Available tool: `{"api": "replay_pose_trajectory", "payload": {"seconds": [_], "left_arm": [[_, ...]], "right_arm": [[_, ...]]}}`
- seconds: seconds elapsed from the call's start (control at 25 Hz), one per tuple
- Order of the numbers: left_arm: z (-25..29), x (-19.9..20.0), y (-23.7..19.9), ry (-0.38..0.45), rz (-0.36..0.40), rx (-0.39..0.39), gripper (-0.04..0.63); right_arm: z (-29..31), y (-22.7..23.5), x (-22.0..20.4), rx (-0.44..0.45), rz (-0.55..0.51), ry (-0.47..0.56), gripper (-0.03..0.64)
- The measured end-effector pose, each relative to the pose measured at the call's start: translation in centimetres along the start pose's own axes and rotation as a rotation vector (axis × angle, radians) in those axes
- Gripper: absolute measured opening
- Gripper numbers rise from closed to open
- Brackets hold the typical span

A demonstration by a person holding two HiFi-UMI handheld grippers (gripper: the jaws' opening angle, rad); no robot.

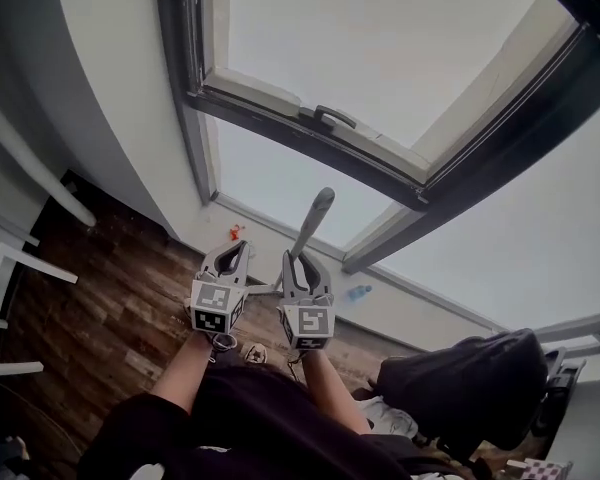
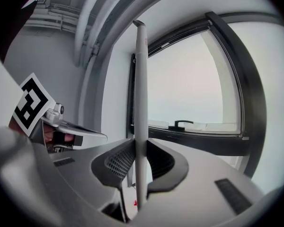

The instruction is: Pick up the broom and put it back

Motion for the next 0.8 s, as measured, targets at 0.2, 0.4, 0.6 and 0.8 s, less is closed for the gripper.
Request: {"api": "replay_pose_trajectory", "payload": {"seconds": [0.2,0.4,0.6,0.8], "left_arm": [[-1.8,-0.6,-2.4,-0.003,-0.009,0.050,0.002],[-4.1,-1.1,-6.7,-0.011,-0.027,0.138,0.002],[-5.8,-1.0,-10.4,-0.001,-0.052,0.205,0.002],[-6.6,-1.4,-13.4,0.017,-0.117,0.250,0.002]], "right_arm": [[2.5,-3.3,0.1,0.085,0.019,-0.013,0.089],[5.1,-7.2,-0.7,0.170,0.019,-0.023,0.087],[7.3,-11.2,-0.4,0.251,0.022,-0.020,0.088],[9.9,-13.4,0.5,0.299,-0.009,-0.026,0.088]]}}
Point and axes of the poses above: the fingertips, and each gripper's own axes: z forward along the fingers, y to its right, x out of its top, the point moved 1 cm from there along -z, backward along the fingers, and after that the axes turned 4 degrees about y, right-handed, at the moved point
